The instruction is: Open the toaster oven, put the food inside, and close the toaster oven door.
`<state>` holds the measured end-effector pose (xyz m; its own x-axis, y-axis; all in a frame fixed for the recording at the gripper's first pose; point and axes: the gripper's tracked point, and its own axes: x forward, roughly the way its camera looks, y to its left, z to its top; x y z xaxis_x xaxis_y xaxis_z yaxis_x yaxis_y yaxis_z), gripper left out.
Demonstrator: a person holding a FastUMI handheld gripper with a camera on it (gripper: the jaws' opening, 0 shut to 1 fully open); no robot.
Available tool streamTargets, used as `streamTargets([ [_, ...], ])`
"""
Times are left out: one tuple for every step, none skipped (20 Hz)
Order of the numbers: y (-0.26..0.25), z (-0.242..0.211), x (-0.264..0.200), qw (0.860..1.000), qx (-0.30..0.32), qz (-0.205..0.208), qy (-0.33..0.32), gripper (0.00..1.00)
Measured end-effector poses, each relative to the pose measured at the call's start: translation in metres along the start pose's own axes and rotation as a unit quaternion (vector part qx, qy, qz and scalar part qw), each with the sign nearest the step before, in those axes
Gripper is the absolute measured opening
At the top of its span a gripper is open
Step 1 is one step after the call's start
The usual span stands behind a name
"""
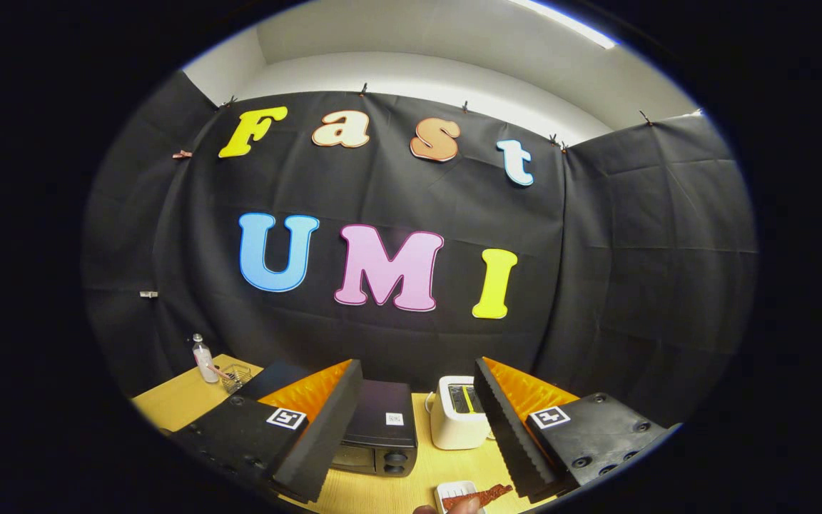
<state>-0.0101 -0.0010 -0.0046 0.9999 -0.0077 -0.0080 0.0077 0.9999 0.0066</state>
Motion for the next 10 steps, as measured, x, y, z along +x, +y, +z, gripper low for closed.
streamTargets([
  [0.0006, -0.0007, -0.0005, 1.000, 0.000, 0.000, 0.001, 0.97],
  [0.0005, -0.0013, -0.0013, 1.000, 0.000, 0.001, 0.001, 0.97],
  [0.0009, -0.0015, -0.0018, 1.000, 0.000, 0.001, 0.001, 0.97],
  [0.0009, -0.0026, -0.0022, 1.000, 0.000, 0.001, 0.002, 0.97],
  [0.0007, -0.0032, -0.0028, 1.000, 0.000, 0.001, 0.003, 0.97],
  [0.0008, -0.0035, -0.0030, 1.000, -0.001, 0.001, 0.003, 0.97],
  [0.0010, -0.0035, -0.0030, 1.000, -0.003, 0.001, 0.003, 0.97],
  [0.0013, -0.0043, -0.0034, 1.000, -0.004, 0.001, 0.003, 0.97],
  [0.0017, -0.0047, -0.0039, 1.000, -0.004, 0.002, 0.004, 0.97],
  [0.0019, -0.0055, -0.0043, 1.000, -0.002, 0.002, 0.005, 0.97],
])
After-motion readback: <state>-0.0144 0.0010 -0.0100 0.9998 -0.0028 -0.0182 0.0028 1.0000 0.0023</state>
